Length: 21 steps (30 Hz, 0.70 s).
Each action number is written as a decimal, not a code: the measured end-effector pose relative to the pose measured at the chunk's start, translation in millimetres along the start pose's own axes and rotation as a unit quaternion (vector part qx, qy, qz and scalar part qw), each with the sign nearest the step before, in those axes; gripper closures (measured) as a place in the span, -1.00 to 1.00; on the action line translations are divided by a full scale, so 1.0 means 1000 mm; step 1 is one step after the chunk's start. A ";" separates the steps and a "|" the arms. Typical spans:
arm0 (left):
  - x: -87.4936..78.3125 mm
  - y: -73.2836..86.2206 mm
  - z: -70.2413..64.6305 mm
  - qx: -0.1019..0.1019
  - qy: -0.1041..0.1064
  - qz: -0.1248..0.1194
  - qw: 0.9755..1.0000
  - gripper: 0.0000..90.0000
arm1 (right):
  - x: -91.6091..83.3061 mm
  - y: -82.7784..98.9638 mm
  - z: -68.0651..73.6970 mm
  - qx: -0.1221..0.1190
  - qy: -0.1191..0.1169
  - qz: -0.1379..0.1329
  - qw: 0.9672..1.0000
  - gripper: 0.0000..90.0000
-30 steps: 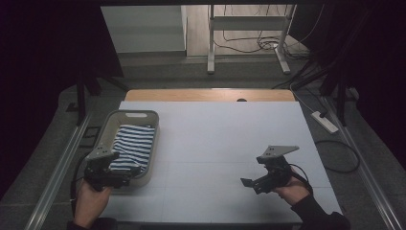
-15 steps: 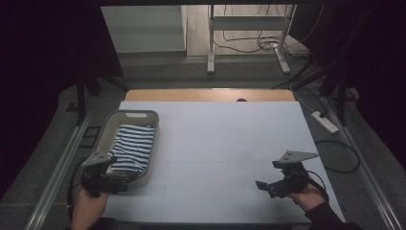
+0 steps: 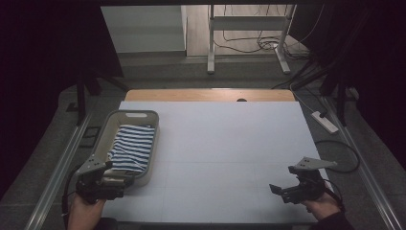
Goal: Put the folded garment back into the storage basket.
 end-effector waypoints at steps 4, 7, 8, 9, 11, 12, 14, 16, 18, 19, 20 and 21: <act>-0.004 0.004 -0.001 -0.002 -0.006 -0.006 1.000 -1.00 | -0.007 0.004 -0.004 0.012 0.006 -0.007 1.000 -1.00; -0.007 0.008 -0.002 -0.005 -0.005 -0.013 1.000 -1.00 | -0.013 0.007 -0.007 0.025 0.012 -0.009 1.000 -1.00; -0.008 0.009 -0.002 -0.005 -0.005 -0.014 1.000 -1.00 | -0.015 0.009 -0.009 0.030 0.018 -0.009 0.999 -1.00; -0.008 0.010 -0.003 -0.005 -0.006 -0.014 1.000 -1.00 | -0.016 0.010 -0.009 0.034 0.020 -0.008 0.999 -1.00; -0.009 0.011 -0.004 -0.002 -0.011 -0.013 1.000 -1.00 | -0.018 0.012 -0.011 0.039 0.026 -0.008 0.999 -1.00; -0.010 0.012 -0.005 -0.001 -0.013 -0.013 1.000 -1.00 | -0.020 0.014 -0.012 0.042 0.031 -0.008 0.999 -1.00; -0.010 0.014 -0.006 0.005 -0.021 -0.007 1.000 -1.00 | -0.022 0.016 -0.012 0.045 0.039 -0.009 0.998 -1.00; -0.010 0.016 -0.008 0.008 -0.028 -0.004 1.000 -1.00 | -0.025 0.016 -0.012 0.046 0.046 -0.010 0.998 -1.00; -0.011 0.018 -0.009 0.009 -0.028 -0.004 1.000 -1.00 | -0.026 0.017 -0.012 0.048 0.051 -0.007 0.997 -1.00; -0.011 0.019 -0.009 0.008 -0.030 -0.002 1.000 -1.00 | -0.027 0.018 -0.012 0.048 0.054 -0.006 0.997 -1.00; -0.011 0.020 -0.009 0.008 -0.033 0.000 0.999 -1.00 | -0.028 0.018 -0.012 0.048 0.056 -0.005 0.997 -1.00; -0.011 0.021 -0.009 0.009 -0.034 0.002 0.999 -1.00 | -0.029 0.019 -0.011 0.048 0.059 -0.003 0.997 -1.00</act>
Point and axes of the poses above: each handheld gripper's, and its own axes: x roughly forward along the jaws, y roughly out of its underside, z roughly to its left, the point moved 4 cm from there along x, roughly forward along the jaws, and after that the axes turned 7 degrees about x, right-handed, at the moved point
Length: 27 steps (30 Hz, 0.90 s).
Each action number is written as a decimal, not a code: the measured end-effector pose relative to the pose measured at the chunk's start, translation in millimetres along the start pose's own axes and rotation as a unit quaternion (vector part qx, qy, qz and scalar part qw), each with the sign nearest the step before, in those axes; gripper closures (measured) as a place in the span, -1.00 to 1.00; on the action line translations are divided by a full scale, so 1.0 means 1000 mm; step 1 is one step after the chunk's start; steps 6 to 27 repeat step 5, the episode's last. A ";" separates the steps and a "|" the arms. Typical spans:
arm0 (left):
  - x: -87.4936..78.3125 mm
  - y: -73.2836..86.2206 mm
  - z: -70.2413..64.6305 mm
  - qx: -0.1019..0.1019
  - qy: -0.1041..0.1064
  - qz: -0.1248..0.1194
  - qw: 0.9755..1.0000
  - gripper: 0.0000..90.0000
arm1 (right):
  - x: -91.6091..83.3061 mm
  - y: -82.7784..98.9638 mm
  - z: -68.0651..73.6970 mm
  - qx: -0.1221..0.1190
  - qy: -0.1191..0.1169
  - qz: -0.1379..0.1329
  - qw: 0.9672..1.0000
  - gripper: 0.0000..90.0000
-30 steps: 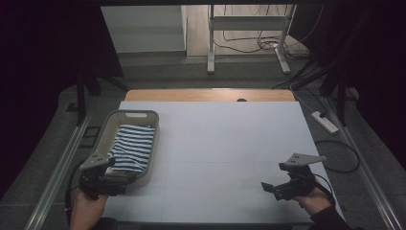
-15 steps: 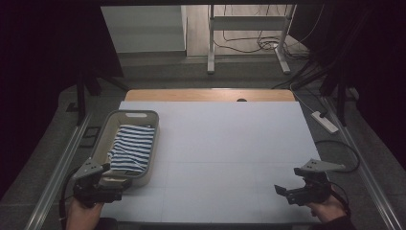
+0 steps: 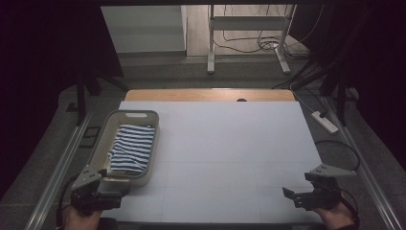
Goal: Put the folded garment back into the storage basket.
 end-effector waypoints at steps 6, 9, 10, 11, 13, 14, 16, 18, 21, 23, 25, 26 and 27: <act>0.000 0.002 0.001 -0.004 0.002 -0.001 1.000 -1.00 | -0.001 0.001 0.000 -0.005 0.005 0.003 1.000 -1.00; 0.000 0.002 0.001 -0.004 0.002 -0.001 1.000 -1.00 | -0.001 0.001 0.000 -0.005 0.005 0.003 1.000 -1.00; 0.000 0.002 0.001 -0.004 0.002 -0.001 1.000 -1.00 | -0.001 0.001 0.000 -0.005 0.005 0.003 1.000 -1.00; 0.000 0.002 0.001 -0.004 0.002 -0.001 1.000 -1.00 | -0.001 0.001 0.000 -0.005 0.005 0.003 1.000 -1.00; 0.000 0.002 0.001 -0.004 0.002 -0.001 1.000 -1.00 | -0.001 0.001 0.000 -0.005 0.005 0.003 1.000 -1.00; 0.000 0.002 0.001 -0.004 0.002 -0.001 1.000 -1.00 | -0.001 0.001 0.000 -0.005 0.005 0.003 1.000 -1.00; 0.000 0.002 0.001 -0.004 0.002 -0.001 1.000 -1.00 | -0.001 0.001 0.000 -0.005 0.005 0.003 1.000 -1.00; 0.000 0.002 0.001 -0.004 0.002 -0.001 1.000 -1.00 | -0.001 0.001 0.000 -0.005 0.005 0.003 1.000 -1.00; 0.000 0.002 0.001 -0.004 0.002 -0.001 1.000 -1.00 | -0.001 0.001 0.000 -0.005 0.005 0.003 1.000 -1.00; 0.000 0.002 0.001 -0.004 0.002 -0.001 1.000 -1.00 | -0.001 0.001 0.000 -0.005 0.005 0.003 1.000 -1.00; 0.000 0.002 0.001 -0.004 0.002 -0.001 1.000 -1.00 | -0.001 0.001 0.000 -0.005 0.005 0.003 1.000 -1.00; 0.000 0.002 0.001 -0.004 0.002 -0.001 1.000 -1.00 | -0.001 0.001 0.000 -0.005 0.005 0.003 1.000 -1.00; 0.000 0.002 0.001 -0.004 0.002 -0.001 1.000 -1.00 | -0.001 0.001 0.000 -0.005 0.005 0.003 1.000 -1.00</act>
Point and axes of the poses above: each handheld gripper's, and its own axes: x roughly forward along the jaws, y roughly out of its underside, z roughly to its left, the point moved 4 cm from there along x, roughly forward along the jaws, and after that the axes turned 7 degrees about x, right-handed, at the moved point
